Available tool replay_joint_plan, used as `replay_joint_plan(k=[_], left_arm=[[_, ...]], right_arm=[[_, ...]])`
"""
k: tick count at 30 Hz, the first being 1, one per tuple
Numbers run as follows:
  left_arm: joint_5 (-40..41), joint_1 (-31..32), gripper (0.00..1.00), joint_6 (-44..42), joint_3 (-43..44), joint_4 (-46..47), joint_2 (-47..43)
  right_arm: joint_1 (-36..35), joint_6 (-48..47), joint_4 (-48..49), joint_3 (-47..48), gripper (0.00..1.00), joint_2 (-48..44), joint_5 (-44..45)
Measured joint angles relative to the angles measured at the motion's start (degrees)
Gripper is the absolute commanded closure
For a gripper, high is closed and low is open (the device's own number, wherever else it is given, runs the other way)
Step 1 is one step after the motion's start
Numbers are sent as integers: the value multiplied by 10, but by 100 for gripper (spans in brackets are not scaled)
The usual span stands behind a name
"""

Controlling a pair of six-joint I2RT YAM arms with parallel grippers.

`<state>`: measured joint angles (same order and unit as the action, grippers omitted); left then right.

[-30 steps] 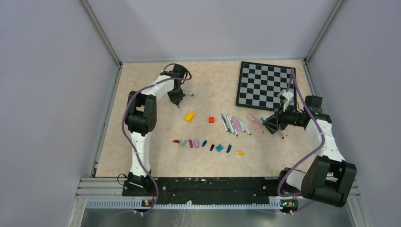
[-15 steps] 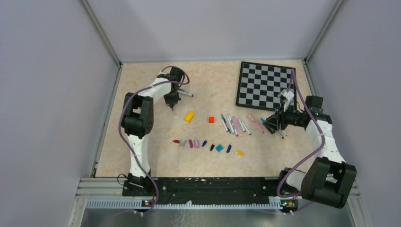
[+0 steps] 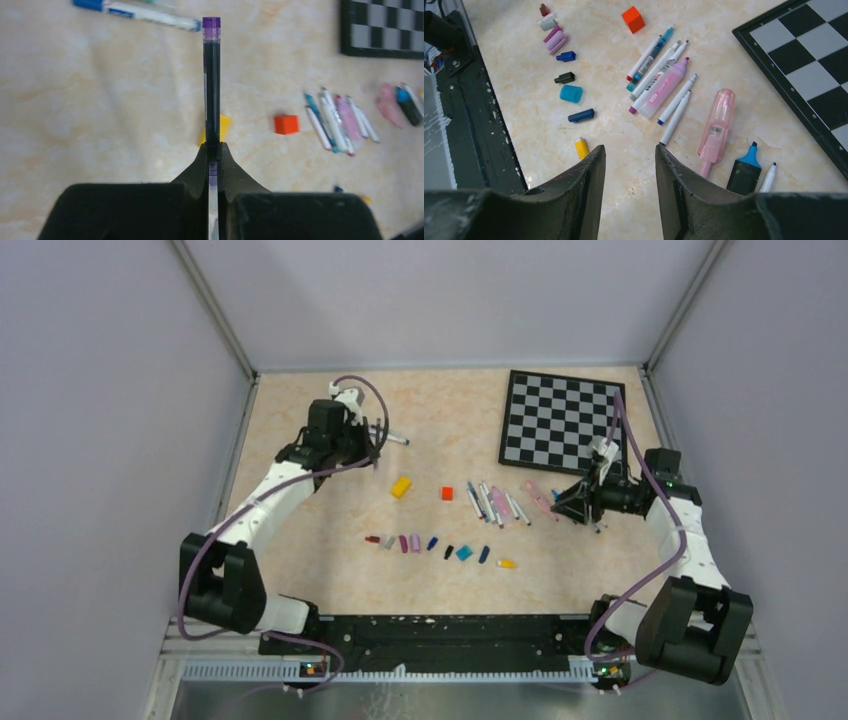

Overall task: Open the pen caps
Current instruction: Pick up the pen from the center of the board.

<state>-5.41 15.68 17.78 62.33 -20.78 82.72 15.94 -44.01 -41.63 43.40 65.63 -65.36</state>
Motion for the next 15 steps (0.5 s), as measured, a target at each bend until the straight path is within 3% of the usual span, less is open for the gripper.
replay_joint_plan(k=[4, 9, 12, 15], left_arm=[[-160, 0, 100, -13, -65, 87, -61], [-341, 5, 100, 42, -161, 239, -80], [-404, 20, 100, 92, -205, 327, -80], [-434, 57, 100, 128, -221, 391, -76]], right_arm=[[-1, -100, -52, 0, 53, 0, -40], [-39, -342, -210, 10, 46, 16, -68], [-66, -497, -313, 34, 45, 50, -72], [-86, -586, -375, 69, 45, 79, -73]])
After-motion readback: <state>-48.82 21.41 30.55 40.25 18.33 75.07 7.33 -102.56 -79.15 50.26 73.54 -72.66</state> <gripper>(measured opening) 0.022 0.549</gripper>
